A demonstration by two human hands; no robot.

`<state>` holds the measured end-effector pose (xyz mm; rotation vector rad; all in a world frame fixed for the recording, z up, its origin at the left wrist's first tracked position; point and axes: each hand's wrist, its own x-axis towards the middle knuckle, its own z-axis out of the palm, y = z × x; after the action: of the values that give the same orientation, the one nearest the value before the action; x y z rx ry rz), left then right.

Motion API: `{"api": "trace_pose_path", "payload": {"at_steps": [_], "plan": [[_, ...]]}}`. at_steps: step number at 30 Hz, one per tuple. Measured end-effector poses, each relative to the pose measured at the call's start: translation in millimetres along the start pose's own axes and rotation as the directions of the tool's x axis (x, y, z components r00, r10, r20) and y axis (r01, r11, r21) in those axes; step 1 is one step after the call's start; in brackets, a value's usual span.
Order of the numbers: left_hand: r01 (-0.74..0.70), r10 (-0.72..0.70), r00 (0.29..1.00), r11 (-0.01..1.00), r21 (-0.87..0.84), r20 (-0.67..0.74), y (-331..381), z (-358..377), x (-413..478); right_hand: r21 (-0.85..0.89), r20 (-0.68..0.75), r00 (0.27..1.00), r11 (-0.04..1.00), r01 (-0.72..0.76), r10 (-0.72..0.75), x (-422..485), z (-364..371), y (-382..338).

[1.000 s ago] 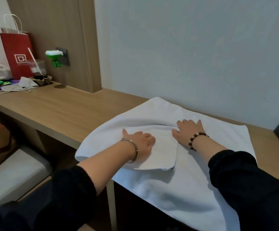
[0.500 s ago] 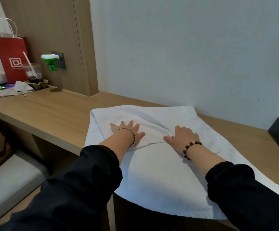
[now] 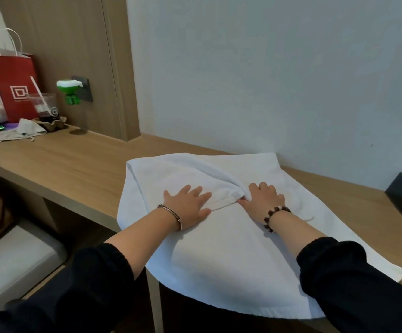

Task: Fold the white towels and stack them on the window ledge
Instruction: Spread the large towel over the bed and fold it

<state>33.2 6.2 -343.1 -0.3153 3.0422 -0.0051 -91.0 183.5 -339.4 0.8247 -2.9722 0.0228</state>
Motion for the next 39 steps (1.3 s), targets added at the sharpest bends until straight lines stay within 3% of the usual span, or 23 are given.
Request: {"api": "trace_pose_path", "payload": {"at_steps": [6, 11, 14, 16, 18, 21, 23, 25, 26, 28, 30, 34, 39], "plan": [[-0.055, 0.055, 0.998, 0.998, -0.015, 0.012, -18.2, 0.7, 16.1, 0.082, 0.196, 0.961, 0.980, 0.184, -0.197, 18.2, -19.4, 17.3], [-0.061, 0.062, 0.998, 0.997, -0.042, 0.011, -52.8, -4.2, 46.4, 0.109, 0.139, 0.949, 0.957, 0.268, -0.282, 32.5, -16.7, 11.9], [-0.055, 0.061, 0.997, 0.993, 0.108, -0.052, -72.0, -11.7, 63.6, 0.161, 0.071, 0.958, 0.951, 0.264, -0.278, 45.0, -10.0, 9.5], [-0.135, 0.176, 0.974, 0.954, 0.266, -0.140, -78.3, -15.7, 71.4, 0.191, 0.045, 0.969, 0.954, 0.232, -0.245, 49.9, -6.8, 8.8], [-0.237, 0.347, 0.900, 0.898, 0.370, -0.264, -80.4, -12.8, 77.5, 0.197, 0.037, 0.975, 0.958, 0.210, -0.221, 53.6, -4.5, 8.7], [-0.280, 0.447, 0.813, 0.862, 0.422, -0.374, -85.0, -4.6, 79.1, 0.220, 0.036, 0.980, 0.958, 0.185, -0.197, 59.0, -2.7, 11.5], [-0.288, 0.475, 0.798, 0.841, 0.458, -0.371, -84.3, -7.5, 80.0, 0.253, 0.011, 0.981, 0.950, 0.183, -0.192, 59.7, -2.1, 12.6], [-0.386, 0.515, 0.818, 0.821, 0.421, -0.256, -77.2, -18.3, 77.1, 0.312, -0.031, 0.985, 0.935, 0.170, -0.168, 57.2, -1.8, 11.7], [-0.378, 0.480, 0.848, 0.844, 0.380, -0.222, -72.3, -23.9, 74.8, 0.334, -0.041, 0.988, 0.930, 0.156, -0.151, 55.4, -2.0, 11.0], [-0.230, 0.275, 0.948, 0.941, 0.250, -0.163, -61.6, -32.6, 69.1, 0.356, -0.047, 0.991, 0.924, 0.137, -0.129, 52.7, -3.8, 9.1], [-0.084, 0.115, 0.976, 0.982, 0.171, -0.182, -51.4, -33.4, 65.1, 0.384, -0.053, 0.992, 0.914, 0.128, -0.117, 49.7, -8.1, 3.9], [0.024, 0.040, 0.964, 0.972, 0.234, -0.263, -31.0, -27.3, 69.8, 0.344, -0.035, 0.996, 0.934, 0.094, -0.087, 48.1, -15.9, -9.5], [0.064, 0.011, 0.966, 0.957, 0.282, -0.258, -28.1, -29.8, 74.5, 0.486, -0.029, 0.999, 0.873, 0.040, -0.030, 55.7, -10.8, 0.0]]}}
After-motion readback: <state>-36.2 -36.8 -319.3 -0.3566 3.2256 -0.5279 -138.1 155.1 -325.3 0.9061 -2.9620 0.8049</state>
